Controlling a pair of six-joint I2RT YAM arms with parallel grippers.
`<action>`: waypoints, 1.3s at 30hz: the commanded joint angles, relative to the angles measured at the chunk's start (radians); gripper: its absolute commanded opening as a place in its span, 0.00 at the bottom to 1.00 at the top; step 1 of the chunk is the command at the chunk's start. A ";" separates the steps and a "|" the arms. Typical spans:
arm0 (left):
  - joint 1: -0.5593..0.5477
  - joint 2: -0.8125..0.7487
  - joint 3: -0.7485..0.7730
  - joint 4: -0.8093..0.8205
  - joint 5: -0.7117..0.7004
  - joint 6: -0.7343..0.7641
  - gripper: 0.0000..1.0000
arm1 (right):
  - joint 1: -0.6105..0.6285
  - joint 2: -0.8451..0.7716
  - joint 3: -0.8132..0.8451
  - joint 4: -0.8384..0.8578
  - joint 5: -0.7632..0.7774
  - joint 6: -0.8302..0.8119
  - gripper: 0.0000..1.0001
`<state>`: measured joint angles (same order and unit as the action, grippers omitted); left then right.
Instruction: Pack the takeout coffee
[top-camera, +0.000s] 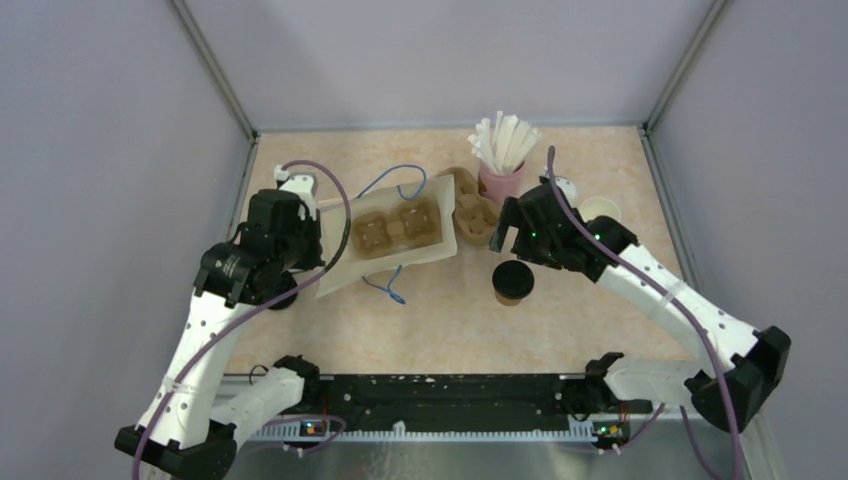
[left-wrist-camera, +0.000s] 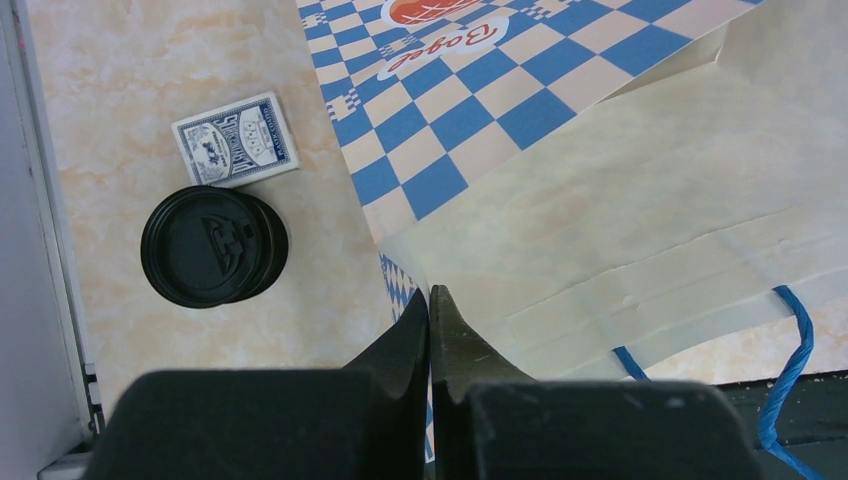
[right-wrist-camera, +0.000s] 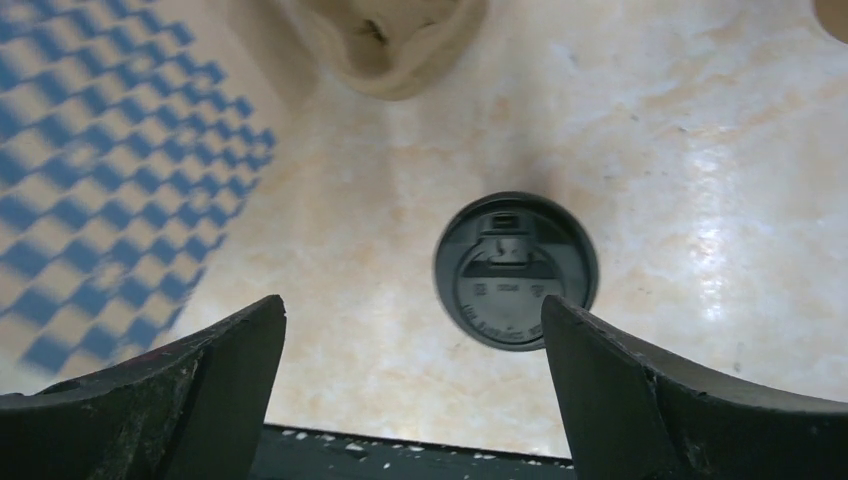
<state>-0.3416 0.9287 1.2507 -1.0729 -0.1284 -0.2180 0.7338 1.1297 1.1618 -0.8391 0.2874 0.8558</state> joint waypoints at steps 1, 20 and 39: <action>-0.001 -0.022 0.030 0.012 -0.013 -0.005 0.00 | -0.053 0.074 0.068 -0.078 0.016 -0.076 0.96; -0.002 -0.024 0.054 0.014 -0.019 0.002 0.00 | -0.073 0.177 -0.076 0.008 -0.082 -0.210 0.99; -0.001 -0.036 0.052 0.009 -0.020 -0.012 0.00 | -0.073 0.195 -0.146 0.056 -0.077 -0.239 0.96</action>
<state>-0.3416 0.9089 1.2629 -1.0771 -0.1387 -0.2180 0.6689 1.3151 1.0306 -0.8082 0.2039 0.6289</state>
